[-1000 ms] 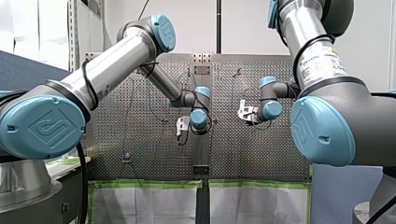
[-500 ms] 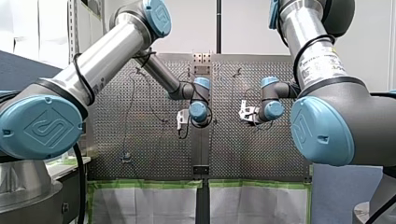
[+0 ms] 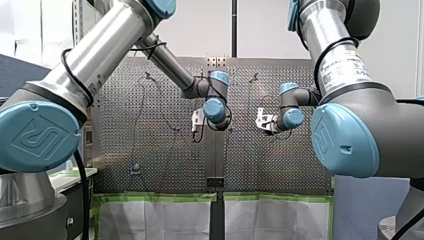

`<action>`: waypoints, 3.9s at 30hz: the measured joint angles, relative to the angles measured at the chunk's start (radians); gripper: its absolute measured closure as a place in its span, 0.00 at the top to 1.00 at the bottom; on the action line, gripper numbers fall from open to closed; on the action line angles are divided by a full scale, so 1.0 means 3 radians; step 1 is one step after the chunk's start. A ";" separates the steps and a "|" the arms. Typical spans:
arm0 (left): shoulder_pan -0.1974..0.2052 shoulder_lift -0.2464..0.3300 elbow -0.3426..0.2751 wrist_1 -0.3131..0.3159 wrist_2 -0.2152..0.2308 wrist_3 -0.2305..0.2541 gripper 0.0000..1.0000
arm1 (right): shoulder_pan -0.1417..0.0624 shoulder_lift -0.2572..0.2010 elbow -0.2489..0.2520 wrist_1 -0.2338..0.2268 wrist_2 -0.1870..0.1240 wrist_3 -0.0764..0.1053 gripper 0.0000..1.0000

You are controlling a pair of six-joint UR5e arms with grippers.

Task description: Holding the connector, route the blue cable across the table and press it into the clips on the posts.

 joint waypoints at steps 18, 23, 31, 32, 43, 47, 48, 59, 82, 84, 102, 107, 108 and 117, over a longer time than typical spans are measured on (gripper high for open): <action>-0.0544 -0.0208 0.0260 0.0035 -0.0426 -0.0104 1.00 | -0.0162 0.0000 0.0015 0.0059 -0.0096 -0.0031 0.00; -0.0570 -0.0360 0.0415 -0.0030 -0.0494 -0.0160 1.00 | -0.0198 0.0000 0.0021 0.0108 -0.0156 -0.0066 0.00; -0.0590 -0.0609 0.0674 -0.0228 -0.0554 -0.0171 1.00 | -0.0219 -0.0004 0.0025 0.0153 -0.0169 -0.0121 0.00; -0.0597 -0.0650 0.0716 -0.0258 -0.0565 -0.0175 1.00 | -0.0223 -0.0004 0.0025 0.0157 -0.0169 -0.0126 0.00; -0.0627 -0.0826 0.1072 -0.0184 -0.0691 -0.0200 1.00 | -0.0246 -0.0006 0.0024 0.0189 -0.0170 -0.0160 0.00; -0.0614 -0.0832 0.1224 -0.0134 -0.0701 -0.0209 1.00 | -0.0254 -0.0006 0.0024 0.0188 -0.0169 -0.0158 0.00; -0.0608 -0.0833 0.1256 -0.0128 -0.0701 -0.0211 1.00 | -0.0256 -0.0006 0.0024 0.0187 -0.0169 -0.0157 0.00; -0.0554 -0.1082 0.1636 -0.0332 -0.0700 -0.0258 1.00 | -0.0279 -0.0008 0.0024 0.0182 -0.0230 -0.0148 0.00; -0.0537 -0.1551 0.2170 -0.0173 -0.1004 -0.0344 1.00 | -0.0288 -0.0006 0.0024 0.0176 -0.0292 -0.0152 0.00; -0.0526 -0.1582 0.2192 -0.0182 -0.1004 -0.0345 1.00 | -0.0288 -0.0007 0.0024 0.0178 -0.0312 -0.0152 0.00; -0.0456 -0.1691 0.2323 -0.0239 -0.1090 -0.0381 0.64 | -0.0287 -0.0009 0.0023 0.0179 -0.0338 -0.0143 0.00; -0.0471 -0.1692 0.2276 -0.0228 -0.1129 -0.0373 0.19 | -0.0288 -0.0011 0.0023 0.0177 -0.0338 -0.0143 0.00; -0.0470 -0.1692 0.2266 -0.0222 -0.1133 -0.0372 0.02 | -0.0288 -0.0012 0.0022 0.0177 -0.0338 -0.0143 0.00; -0.0458 -0.1689 0.2270 -0.0205 -0.1142 -0.0383 0.02 | -0.0280 -0.0027 0.0019 0.0186 -0.0337 -0.0144 0.00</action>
